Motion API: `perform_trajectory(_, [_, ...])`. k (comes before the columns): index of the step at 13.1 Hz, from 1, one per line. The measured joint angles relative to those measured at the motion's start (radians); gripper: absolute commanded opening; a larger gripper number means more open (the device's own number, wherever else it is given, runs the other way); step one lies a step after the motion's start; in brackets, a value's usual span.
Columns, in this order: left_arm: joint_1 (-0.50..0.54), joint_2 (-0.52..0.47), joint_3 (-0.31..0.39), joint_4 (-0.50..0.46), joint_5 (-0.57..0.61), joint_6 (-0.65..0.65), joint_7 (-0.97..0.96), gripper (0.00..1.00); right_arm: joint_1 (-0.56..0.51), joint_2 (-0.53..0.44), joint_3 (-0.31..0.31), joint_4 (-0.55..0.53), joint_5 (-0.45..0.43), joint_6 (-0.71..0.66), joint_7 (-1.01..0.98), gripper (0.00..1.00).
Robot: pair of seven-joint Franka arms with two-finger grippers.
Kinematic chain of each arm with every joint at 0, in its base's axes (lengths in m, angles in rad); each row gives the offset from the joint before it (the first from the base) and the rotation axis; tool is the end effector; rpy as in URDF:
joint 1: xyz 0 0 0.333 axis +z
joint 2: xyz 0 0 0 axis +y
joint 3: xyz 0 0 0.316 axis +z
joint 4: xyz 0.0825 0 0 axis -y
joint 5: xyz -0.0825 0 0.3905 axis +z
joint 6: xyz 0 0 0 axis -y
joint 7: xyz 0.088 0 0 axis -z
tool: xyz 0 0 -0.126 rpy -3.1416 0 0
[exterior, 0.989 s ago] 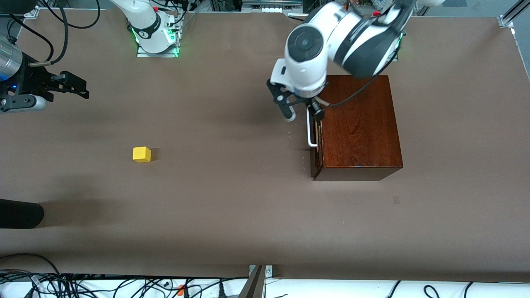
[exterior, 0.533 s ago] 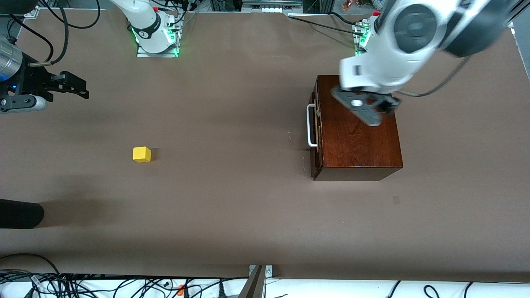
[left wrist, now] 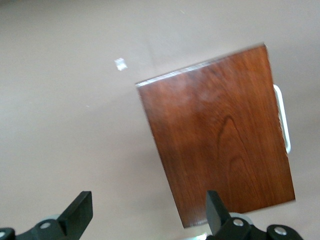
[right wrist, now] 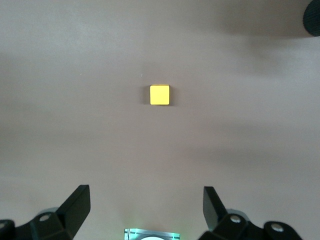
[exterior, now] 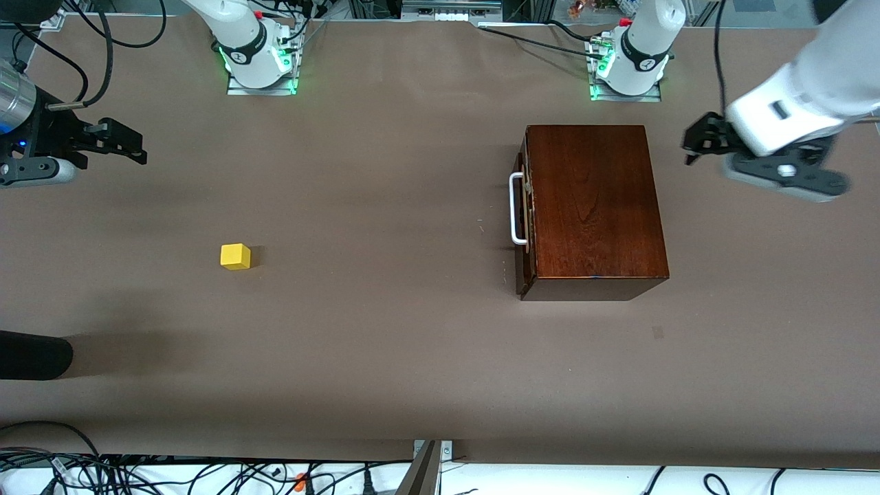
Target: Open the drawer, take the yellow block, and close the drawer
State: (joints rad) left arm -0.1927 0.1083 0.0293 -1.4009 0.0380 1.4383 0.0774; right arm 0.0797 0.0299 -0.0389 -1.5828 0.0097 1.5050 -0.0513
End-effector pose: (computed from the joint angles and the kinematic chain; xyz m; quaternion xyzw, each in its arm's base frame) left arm 0.5727 -0.0902 0.6128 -0.9921 0.1182 0.0345 0.0220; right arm 0.5589 0.0244 0.5777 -0.9975 -0.0460 0.0538 0.0045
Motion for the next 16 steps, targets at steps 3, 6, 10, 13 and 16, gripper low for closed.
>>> perform_trajectory(3, [0.104,-0.068,-0.004,-0.127,-0.001,0.137,-0.011,1.00,0.000,0.000,0.000,0.000,0.000,0.000,0.000,1.00])
perform_trajectory(6, [0.185,-0.119,-0.050,-0.226,-0.002,0.163,-0.012,1.00,0.000,0.000,0.000,0.000,0.000,0.000,0.000,1.00])
perform_trajectory(10, [0.218,-0.171,-0.120,-0.280,-0.002,0.167,-0.096,1.00,0.000,0.000,0.000,0.000,0.000,0.000,0.000,1.00])
perform_trajectory(13, [0.211,-0.182,-0.117,-0.300,-0.002,0.167,-0.099,1.00,0.000,0.000,0.000,0.000,0.000,0.000,0.000,1.00])
perform_trajectory(16, [0.200,-0.183,-0.111,-0.304,-0.002,0.168,-0.100,1.00,0.000,0.000,0.000,0.000,0.000,0.000,0.000,1.00])
